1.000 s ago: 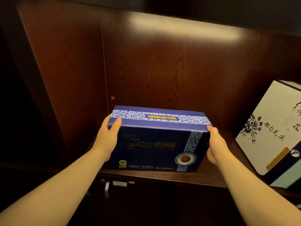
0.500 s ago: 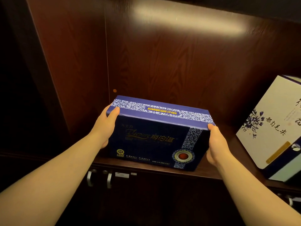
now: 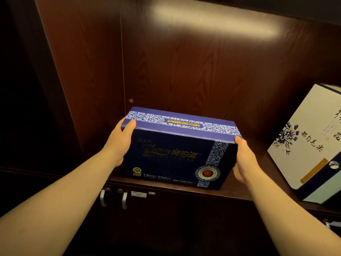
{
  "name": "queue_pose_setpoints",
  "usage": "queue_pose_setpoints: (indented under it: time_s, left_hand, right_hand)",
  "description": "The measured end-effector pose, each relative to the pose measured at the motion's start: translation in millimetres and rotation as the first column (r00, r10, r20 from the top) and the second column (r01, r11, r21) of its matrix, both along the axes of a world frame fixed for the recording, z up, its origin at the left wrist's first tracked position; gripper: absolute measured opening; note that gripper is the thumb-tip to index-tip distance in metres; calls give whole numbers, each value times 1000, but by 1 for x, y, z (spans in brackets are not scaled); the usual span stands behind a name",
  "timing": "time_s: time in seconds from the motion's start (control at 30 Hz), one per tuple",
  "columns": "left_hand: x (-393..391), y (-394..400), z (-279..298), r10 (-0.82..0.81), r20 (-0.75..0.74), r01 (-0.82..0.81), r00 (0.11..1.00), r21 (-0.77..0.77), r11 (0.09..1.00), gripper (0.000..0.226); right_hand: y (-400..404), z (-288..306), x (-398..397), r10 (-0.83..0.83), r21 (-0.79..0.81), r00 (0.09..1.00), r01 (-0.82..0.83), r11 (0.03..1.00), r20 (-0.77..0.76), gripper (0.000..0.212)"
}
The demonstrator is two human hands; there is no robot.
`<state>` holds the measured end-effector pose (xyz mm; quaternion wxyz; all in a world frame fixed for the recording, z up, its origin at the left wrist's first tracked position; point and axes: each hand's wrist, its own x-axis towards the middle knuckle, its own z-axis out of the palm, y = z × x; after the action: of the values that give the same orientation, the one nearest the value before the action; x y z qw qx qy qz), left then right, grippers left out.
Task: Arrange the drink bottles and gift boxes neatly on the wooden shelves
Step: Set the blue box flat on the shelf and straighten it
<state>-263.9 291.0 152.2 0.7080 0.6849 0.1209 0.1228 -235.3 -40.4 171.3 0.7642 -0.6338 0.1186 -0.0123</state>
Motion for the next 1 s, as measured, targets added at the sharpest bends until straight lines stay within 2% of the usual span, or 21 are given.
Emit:
queue_pose_setpoints:
  time_s: [0.53,1.0]
  left_hand:
    - [-1,3,1,-23,-37,24,999,24,999,43]
    - [-6,-1,4,8,-68,-5,998,40,999,41]
  right_hand:
    - [-1,-4,3,-5,41,1000,5,999,10,31]
    - [-5,-7,1,29,51,1000,-29,998,-8,33]
